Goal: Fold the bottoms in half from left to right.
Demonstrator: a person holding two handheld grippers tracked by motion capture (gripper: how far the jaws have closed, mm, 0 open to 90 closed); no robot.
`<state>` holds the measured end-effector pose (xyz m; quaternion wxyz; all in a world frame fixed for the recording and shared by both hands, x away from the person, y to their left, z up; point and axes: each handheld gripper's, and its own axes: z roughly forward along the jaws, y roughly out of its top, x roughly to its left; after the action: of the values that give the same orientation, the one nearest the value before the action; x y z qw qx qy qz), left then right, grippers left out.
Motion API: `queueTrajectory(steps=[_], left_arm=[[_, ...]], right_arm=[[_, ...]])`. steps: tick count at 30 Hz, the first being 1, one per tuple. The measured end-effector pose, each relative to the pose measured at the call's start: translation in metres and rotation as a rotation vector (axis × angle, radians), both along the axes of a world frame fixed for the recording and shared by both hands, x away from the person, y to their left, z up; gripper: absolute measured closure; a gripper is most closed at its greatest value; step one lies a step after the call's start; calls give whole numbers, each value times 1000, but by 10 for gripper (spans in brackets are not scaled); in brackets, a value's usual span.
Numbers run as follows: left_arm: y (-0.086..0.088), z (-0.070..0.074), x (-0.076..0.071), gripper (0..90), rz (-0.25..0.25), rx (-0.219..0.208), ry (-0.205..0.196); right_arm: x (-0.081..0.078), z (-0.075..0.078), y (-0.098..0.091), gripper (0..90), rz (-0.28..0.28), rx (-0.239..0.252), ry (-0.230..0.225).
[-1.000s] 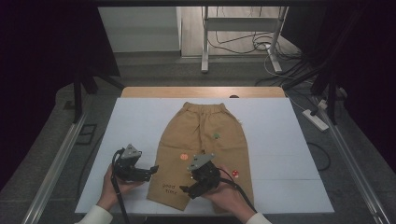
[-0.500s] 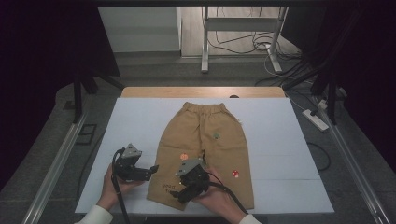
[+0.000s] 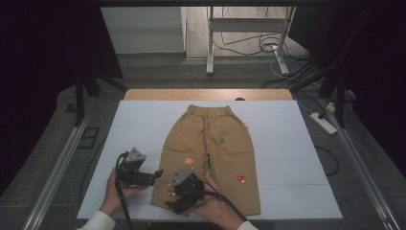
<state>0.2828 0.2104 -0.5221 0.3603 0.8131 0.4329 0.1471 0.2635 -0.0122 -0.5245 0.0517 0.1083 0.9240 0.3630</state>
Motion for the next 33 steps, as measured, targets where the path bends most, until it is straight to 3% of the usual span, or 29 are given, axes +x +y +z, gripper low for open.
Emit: queueTrajectory(steps=[11,20,23,24,25,28,31,32,33], left_arm=[[0,0,1,88,3,0,4],[1,-1,0,88,3,-1,8],[1,-1,1,89,7,-2,9],[1,-2,1,89,9,-6,9],[1,-2,1,89,10,-5,10],[1,-1,1,89,7,0,11],[1,-1,1,90,6,-2,11],[1,-1,1,91,5,-3,10],[1,-1,1,92,5,-4,11]], right_arm=[[-14,-8,28,220,82,-13,-2],[-15,-16,40,264,85,-51,-12],[-14,-15,39,374,81,-45,-7],[-11,-13,36,512,75,-40,-5],[-11,-13,36,512,75,-40,-5],[-7,-11,31,730,68,-53,-14],[-5,-9,27,842,77,-60,-24],[-4,-7,25,852,84,-87,-39],[-2,-6,23,854,82,-78,-26]])
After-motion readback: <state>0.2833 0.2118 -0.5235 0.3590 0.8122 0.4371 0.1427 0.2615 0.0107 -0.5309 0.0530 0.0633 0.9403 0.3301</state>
